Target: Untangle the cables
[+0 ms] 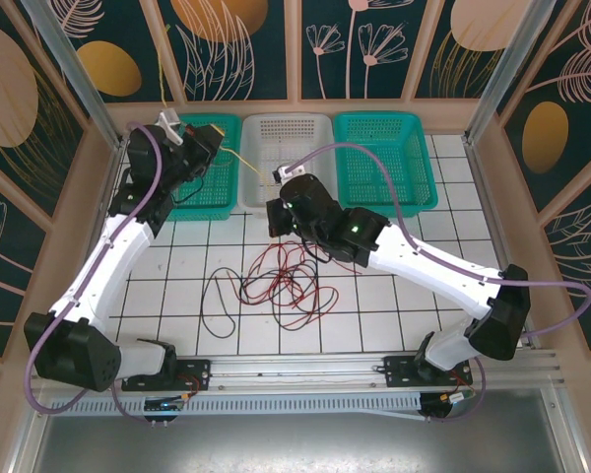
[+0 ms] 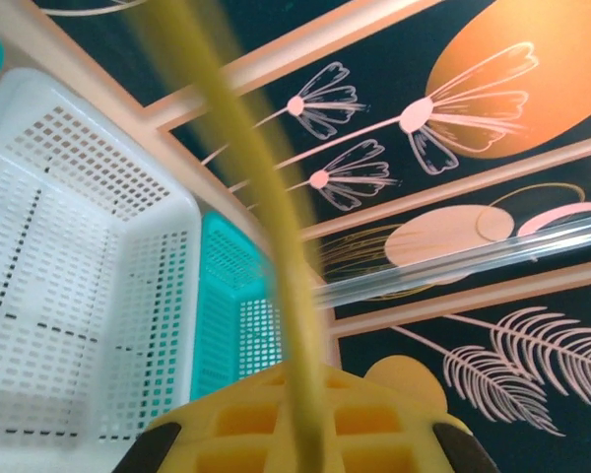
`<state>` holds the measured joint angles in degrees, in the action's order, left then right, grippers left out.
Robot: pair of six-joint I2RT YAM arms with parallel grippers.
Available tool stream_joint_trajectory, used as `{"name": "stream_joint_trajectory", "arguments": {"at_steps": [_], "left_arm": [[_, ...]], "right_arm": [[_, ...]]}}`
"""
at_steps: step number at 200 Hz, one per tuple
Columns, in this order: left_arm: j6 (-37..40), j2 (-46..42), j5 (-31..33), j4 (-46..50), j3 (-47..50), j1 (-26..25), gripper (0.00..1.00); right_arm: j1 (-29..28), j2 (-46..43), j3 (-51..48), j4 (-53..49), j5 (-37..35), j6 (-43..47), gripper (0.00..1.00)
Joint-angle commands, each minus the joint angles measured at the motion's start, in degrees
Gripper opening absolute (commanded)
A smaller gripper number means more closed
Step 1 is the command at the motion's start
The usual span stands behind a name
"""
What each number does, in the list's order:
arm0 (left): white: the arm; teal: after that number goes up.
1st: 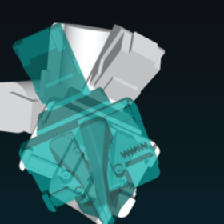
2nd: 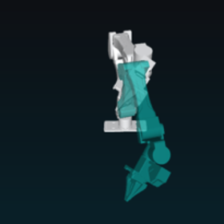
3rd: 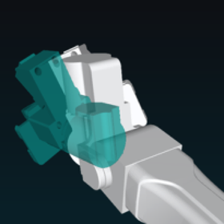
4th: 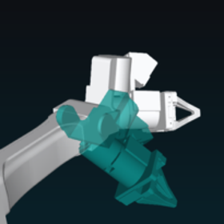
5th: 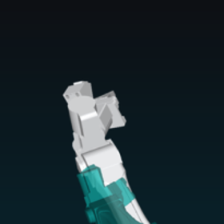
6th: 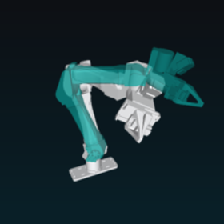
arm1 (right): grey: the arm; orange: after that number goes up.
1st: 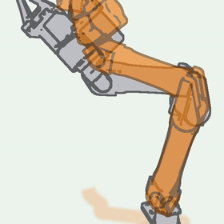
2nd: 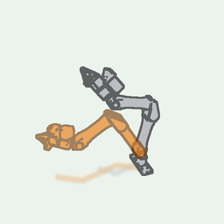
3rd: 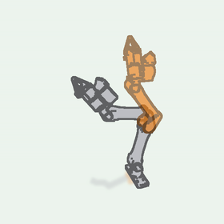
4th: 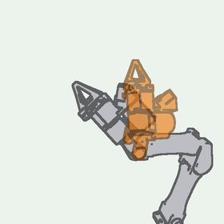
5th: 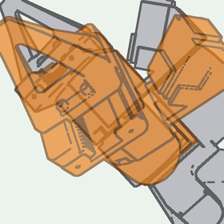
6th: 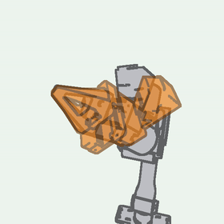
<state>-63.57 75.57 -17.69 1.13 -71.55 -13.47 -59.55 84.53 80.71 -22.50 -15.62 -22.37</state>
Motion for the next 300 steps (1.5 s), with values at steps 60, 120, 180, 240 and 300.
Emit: {"name": "stream_joint_trajectory", "arguments": {"at_steps": [60, 120, 180, 240, 300], "left_arm": [[33.87, 5.38, 13.24, 22.59, -13.33, 0.27, 0.0], [42.32, 9.58, 23.36, 23.22, -19.4, 0.44, 0.0], [42.86, 17.42, 20.34, 16.72, -23.52, 10.83, 0.0], [32.16, 31.54, 18.34, 12.97, -31.63, 13.25, 0.0], [25.49, 41.8, 17.72, 13.02, -36.84, 13.47, 0.0]], "right_arm": [[-4.35, 2.8, 0.12, -5.97, -5.51, 6.35, 0.0], [-6.97, 8.4, 5.39, -11.03, -10.57, 8.37, 0.32], [-0.59, -10.19, -6.88, -6.74, -7.43, -0.46, 0.53], [0.65, -18.99, -14.81, -5.63, -6.53, -5.37, 0.53], [0.92, -20.85, -18.6, -4.21, -6.45, -6.74, 0.52]]}}
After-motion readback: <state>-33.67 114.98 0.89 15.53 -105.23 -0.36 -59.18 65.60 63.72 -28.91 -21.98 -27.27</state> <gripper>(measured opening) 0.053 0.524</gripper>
